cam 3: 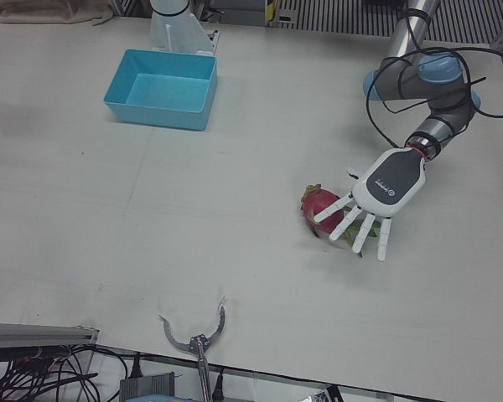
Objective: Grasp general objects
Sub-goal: 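Move the left hand down beside the pink dragon fruit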
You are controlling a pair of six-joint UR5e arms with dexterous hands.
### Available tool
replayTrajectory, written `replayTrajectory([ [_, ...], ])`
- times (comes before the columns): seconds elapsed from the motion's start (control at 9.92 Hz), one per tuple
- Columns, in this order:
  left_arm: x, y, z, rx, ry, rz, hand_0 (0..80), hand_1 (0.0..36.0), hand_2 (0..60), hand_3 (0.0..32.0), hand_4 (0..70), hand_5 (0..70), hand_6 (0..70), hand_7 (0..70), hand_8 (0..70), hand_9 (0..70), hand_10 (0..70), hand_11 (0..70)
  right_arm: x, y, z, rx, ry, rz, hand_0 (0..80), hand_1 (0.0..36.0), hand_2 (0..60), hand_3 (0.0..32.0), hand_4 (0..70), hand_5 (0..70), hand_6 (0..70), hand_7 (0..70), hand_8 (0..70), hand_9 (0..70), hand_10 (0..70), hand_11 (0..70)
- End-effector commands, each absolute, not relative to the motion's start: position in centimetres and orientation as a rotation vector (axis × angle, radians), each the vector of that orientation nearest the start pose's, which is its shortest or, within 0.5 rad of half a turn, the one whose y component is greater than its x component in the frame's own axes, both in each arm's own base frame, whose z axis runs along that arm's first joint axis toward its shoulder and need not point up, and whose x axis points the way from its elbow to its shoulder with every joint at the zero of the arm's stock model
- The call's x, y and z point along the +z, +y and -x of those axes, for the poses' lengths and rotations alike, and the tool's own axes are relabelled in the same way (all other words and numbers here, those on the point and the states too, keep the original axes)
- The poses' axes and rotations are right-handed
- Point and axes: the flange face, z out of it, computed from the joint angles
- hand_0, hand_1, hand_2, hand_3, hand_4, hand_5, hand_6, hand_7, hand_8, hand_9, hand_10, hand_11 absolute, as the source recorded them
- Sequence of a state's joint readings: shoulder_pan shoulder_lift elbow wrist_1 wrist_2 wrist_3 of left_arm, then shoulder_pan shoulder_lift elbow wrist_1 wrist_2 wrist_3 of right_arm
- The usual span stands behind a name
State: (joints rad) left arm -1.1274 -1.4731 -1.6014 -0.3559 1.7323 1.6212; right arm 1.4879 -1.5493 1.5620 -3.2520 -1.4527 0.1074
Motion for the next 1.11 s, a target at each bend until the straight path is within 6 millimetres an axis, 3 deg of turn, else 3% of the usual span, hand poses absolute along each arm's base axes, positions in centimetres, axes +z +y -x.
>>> replayTrajectory([
  [0.0,68.2,-48.7,-13.1,-0.633,1.617,-0.944,50.2,9.4,0.0,32.0,0.0,0.0,0.0,0.0,0.0,0.0,0.0,0.0,69.1,-50.0,-10.4,-2.253,2.047,-0.061,0.0,0.0,0.0,0.0,0.0,0.0,0.0,0.0,0.0,0.0,0.0,0.0],
  [0.2,72.2,-48.1,-13.6,-0.634,1.59,-0.916,50.4,9.4,0.0,32.0,0.0,0.0,0.0,0.0,0.0,0.0,0.0,0.0,69.1,-50.0,-10.4,-2.251,2.048,-0.062,0.0,0.0,0.0,0.0,0.0,0.0,0.0,0.0,0.0,0.0,0.0,0.0],
  [0.5,72.2,-48.1,-13.9,-0.628,1.592,-0.912,48.5,7.8,0.0,32.0,0.0,0.0,0.0,0.0,0.0,0.0,0.0,0.0,69.1,-50.0,-10.4,-2.251,2.048,-0.062,0.0,0.0,0.0,0.0,0.0,0.0,0.0,0.0,0.0,0.0,0.0,0.0],
  [1.01,72.0,-48.1,-14.1,-0.624,1.594,-0.91,49.4,9.1,0.0,32.0,0.0,0.0,0.0,0.0,0.0,0.0,0.0,0.0,69.1,-50.0,-10.4,-2.251,2.048,-0.062,0.0,0.0,0.0,0.0,0.0,0.0,0.0,0.0,0.0,0.0,0.0,0.0],
])
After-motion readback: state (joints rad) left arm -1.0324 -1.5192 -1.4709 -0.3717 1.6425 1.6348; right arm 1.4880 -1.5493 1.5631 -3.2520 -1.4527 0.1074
